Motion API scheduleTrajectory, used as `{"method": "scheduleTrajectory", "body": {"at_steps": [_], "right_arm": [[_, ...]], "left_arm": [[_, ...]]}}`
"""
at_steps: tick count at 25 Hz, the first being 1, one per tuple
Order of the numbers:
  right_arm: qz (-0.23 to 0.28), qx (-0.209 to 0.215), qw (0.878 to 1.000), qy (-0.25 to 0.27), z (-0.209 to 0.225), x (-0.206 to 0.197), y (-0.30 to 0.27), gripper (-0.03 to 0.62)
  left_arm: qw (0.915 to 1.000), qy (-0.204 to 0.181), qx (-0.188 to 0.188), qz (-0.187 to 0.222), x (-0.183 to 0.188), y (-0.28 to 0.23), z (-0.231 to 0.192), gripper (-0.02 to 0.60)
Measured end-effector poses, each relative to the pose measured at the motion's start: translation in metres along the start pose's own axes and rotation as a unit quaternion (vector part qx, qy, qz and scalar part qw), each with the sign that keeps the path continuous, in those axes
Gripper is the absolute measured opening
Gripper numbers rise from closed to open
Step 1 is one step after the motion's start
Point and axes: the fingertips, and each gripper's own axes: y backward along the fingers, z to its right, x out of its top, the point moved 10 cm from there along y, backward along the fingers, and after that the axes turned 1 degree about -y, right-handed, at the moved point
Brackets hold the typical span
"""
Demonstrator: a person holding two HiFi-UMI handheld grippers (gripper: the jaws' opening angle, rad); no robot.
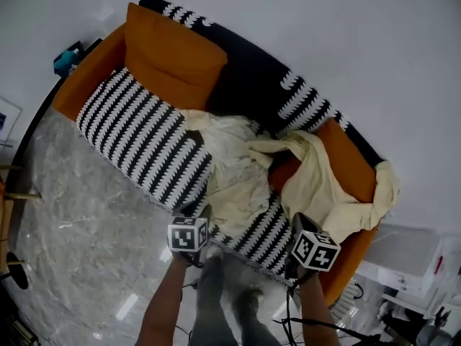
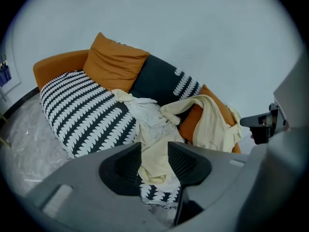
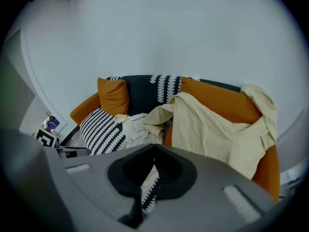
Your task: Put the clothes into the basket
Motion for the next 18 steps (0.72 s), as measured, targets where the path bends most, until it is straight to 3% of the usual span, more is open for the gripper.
{"method": "scheduleTrajectory", "body": {"at_steps": [7,12,18], "right_arm": [[-0.015,0.006,1.0,-0.022,-0.004,-0.016,-0.067,0.003],[-0.042,0.007,0.999,-0.024,-0.004,-0.034,-0.079,0.003],[-0.059,0.005,0.998,-0.023,0.01,-0.042,-0.102,0.003]], "left_arm": [[0.9995,-0.018,-0.011,-0.025,-0.008,-0.071,-0.028,0.183],[0.9979,-0.015,-0.023,-0.058,-0.035,-0.098,-0.029,0.184],[0.9957,-0.039,-0.022,-0.081,-0.039,-0.132,-0.036,0.186]]}}
